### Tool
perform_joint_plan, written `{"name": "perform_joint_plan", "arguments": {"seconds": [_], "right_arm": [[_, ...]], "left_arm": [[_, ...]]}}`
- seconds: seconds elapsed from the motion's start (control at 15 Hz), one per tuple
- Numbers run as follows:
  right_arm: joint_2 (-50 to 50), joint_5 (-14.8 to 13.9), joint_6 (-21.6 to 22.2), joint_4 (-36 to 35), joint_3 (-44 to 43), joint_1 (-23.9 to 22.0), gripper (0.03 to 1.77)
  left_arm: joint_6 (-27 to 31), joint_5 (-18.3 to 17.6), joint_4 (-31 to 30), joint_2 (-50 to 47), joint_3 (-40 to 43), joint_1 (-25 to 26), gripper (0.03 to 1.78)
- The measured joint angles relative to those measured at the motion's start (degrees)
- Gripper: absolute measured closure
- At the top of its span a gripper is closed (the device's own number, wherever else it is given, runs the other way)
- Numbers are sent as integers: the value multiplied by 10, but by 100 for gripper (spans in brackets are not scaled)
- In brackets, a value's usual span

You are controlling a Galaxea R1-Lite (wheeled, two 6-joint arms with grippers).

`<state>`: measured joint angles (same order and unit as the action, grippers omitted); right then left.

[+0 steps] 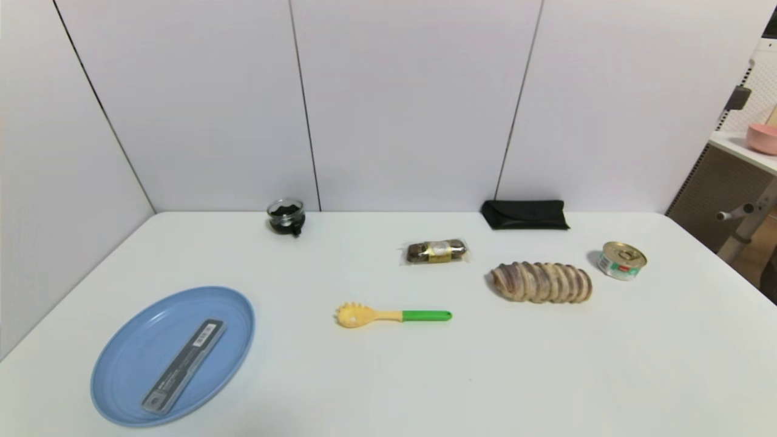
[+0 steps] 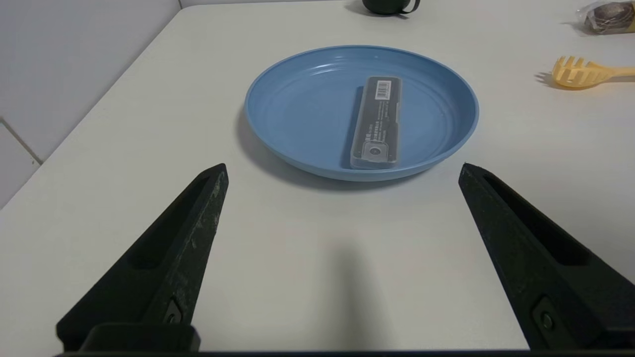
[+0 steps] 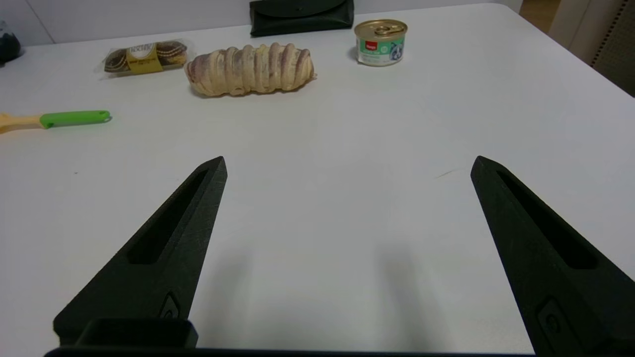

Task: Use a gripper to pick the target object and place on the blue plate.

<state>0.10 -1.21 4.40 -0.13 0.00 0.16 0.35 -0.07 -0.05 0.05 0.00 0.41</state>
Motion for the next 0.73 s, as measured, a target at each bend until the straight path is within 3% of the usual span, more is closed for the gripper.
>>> {"name": "perform_joint_plan", "arguments": {"seconds": [0.73], "right_arm": [[0,-9,2,0,0,0,10]], "left_arm": [[0,0,0,-1,0,0,12]]}}
